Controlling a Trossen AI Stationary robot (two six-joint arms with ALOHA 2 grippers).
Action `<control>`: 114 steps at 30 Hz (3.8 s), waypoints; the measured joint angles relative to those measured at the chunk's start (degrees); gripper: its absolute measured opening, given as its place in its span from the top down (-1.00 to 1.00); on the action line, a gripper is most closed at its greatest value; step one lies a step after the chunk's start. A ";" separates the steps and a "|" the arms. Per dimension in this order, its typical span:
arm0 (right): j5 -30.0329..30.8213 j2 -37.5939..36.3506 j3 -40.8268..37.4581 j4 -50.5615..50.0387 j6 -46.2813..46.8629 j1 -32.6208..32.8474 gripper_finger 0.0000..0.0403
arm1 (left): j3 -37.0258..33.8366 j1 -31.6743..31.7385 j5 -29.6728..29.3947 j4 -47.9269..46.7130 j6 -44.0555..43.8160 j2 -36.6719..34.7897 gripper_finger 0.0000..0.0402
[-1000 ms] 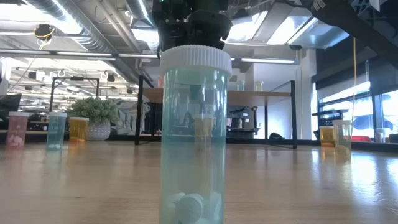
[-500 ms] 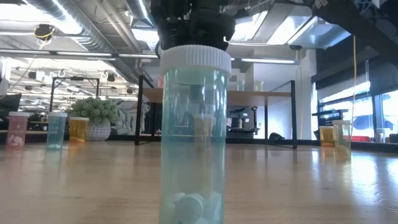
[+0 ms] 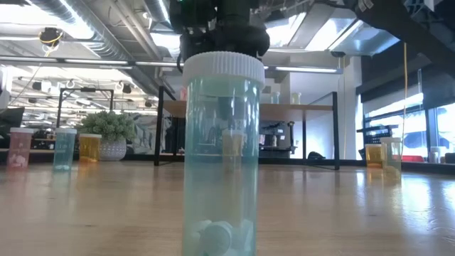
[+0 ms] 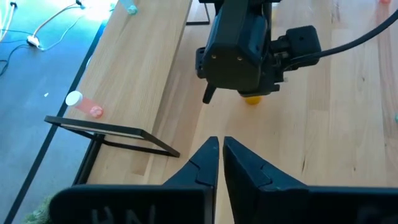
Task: Pick and place medicine bottles onto shelf by color
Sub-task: Put the center orange medicine bottle on the shelf
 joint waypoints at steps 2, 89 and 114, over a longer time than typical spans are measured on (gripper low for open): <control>-0.02 0.02 0.00 -1.12 0.14 0.02 -0.63 | 0.00 0.00 0.00 0.00 -0.01 0.00 0.89; 0.72 0.17 -11.76 9.39 0.15 -0.15 -0.29 | 0.00 -0.02 -0.02 -0.01 0.00 0.00 0.86; 0.83 -5.24 -11.76 8.16 4.25 -0.09 -0.01 | 0.00 0.00 -0.02 0.00 -0.04 -0.02 0.86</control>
